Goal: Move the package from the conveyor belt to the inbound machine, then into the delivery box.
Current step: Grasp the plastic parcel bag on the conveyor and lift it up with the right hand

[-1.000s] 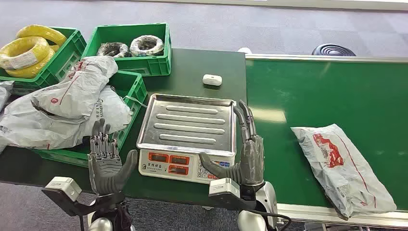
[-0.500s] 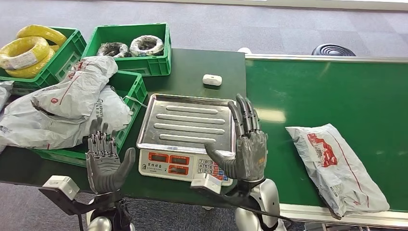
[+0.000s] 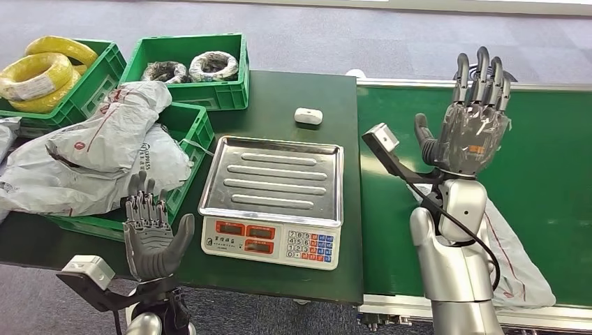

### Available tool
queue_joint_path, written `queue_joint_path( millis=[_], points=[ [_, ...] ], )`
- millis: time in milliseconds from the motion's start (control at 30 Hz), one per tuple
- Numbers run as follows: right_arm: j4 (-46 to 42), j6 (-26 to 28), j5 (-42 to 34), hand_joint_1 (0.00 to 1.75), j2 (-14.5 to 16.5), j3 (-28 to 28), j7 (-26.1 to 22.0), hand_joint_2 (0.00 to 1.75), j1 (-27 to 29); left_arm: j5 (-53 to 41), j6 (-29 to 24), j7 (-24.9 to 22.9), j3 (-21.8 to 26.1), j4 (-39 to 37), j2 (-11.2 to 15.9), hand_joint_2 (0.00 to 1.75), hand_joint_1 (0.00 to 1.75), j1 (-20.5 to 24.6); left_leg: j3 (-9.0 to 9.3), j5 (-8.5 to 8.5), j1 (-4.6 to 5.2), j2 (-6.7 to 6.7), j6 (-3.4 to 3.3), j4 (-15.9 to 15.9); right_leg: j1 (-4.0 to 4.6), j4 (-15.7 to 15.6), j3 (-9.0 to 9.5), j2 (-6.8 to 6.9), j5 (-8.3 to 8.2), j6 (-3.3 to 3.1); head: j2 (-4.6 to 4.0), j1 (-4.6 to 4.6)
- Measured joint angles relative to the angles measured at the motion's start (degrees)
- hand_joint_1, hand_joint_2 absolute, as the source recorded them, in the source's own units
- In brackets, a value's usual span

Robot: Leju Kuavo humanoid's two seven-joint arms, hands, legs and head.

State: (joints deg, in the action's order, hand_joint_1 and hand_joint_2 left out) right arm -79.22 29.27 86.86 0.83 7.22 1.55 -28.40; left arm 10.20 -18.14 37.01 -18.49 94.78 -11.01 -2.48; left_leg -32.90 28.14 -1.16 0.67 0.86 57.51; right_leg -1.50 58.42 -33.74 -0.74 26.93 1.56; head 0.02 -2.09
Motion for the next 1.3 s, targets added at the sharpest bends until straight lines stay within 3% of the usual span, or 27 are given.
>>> queue_joint_path(
  millis=[100, 200, 267, 367, 467, 567, 667, 1300],
  points=[
    [2.0, 0.2, 0.0, 0.0, -0.8, -1.5, 0.0, 1.75, -1.1, 0.0, 0.0, 0.0, 0.0, -0.1, 0.1, 1.75, 0.0, 0.1, -0.02, 0.01, -0.01, -0.01, 0.0, 0.0, 0.01, 0.0, -0.06, -0.01, 0.01, 0.0, 0.0, -0.01],
    [3.5, -0.8, 0.0, 0.0, -2.1, -1.8, 3.5, 1.75, -1.9, 0.2, -0.1, 0.1, 0.0, -0.2, 0.2, 1.75, 0.0, 0.2, -0.05, 0.01, -0.01, -0.01, 0.0, 0.0, 0.01, 0.0, -0.08, -0.01, 0.02, 0.0, 0.0, -0.02],
    [6.2, -0.6, 0.0, 0.0, -3.8, -1.9, 6.6, 1.75, -3.2, 0.7, -0.4, 0.2, -0.1, -0.4, 0.4, 1.75, 0.0, 0.2, -0.05, 0.01, 0.0, -0.01, 0.0, 0.0, 0.0, 0.0, -0.07, 0.0, 0.02, 0.01, 0.0, -0.02],
    [15.3, 3.2, 0.0, 0.0, -7.6, -4.5, 7.5, 1.75, -6.7, 1.9, -0.8, 1.0, -0.5, -0.9, 1.0, 1.75, 0.0, 0.1, -0.04, 0.0, 0.04, 0.06, -0.03, 0.0, -0.04, 0.0, 0.03, 0.07, 0.01, 0.02, 0.0, 0.01],
    [26.6, 5.3, -0.5, 0.0, -11.4, -8.7, 6.2, 1.75, -9.6, 3.3, -1.6, 2.1, -1.0, -1.5, 1.9, 1.75, 0.0, 0.1, -0.03, 0.01, 0.06, 0.22, -0.05, 0.1, -0.07, -0.1, 0.12, 0.17, -0.02, 0.07, 0.0, 0.01],
    [36.6, 0.8, -5.4, 0.0, -13.7, -13.8, -0.5, 1.75, -10.9, 4.1, -2.0, 2.8, -1.4, -2.1, 2.8, 1.75, 0.0, 0.0, -0.04, 0.02, 0.05, 0.22, -0.06, 0.1, -0.06, 0.0, 0.09, 0.17, -0.02, 0.08, 0.0, -0.01],
    [42.3, -2.9, -8.7, 0.0, -14.1, -17.4, -4.6, 1.75, -10.8, 4.2, -2.0, 3.0, -1.6, -2.4, 3.3, 1.75, 0.0, 0.0, -0.06, 0.03, 0.05, 0.18, -0.06, 0.0, -0.05, 0.0, -0.01, 0.15, -0.02, 0.08, 0.0, -0.03],
    [50.4, -5.8, -10.2, 0.0, -14.2, -21.3, -6.2, 1.75, -11.6, 4.2, -1.9, 3.1, -1.9, -3.3, 4.3, 1.75, 0.0, 0.1, -0.07, 0.02, 0.04, 0.15, -0.05, 0.0, -0.04, 0.0, -0.05, 0.14, -0.01, 0.06, 0.0, -0.03]
  ],
)
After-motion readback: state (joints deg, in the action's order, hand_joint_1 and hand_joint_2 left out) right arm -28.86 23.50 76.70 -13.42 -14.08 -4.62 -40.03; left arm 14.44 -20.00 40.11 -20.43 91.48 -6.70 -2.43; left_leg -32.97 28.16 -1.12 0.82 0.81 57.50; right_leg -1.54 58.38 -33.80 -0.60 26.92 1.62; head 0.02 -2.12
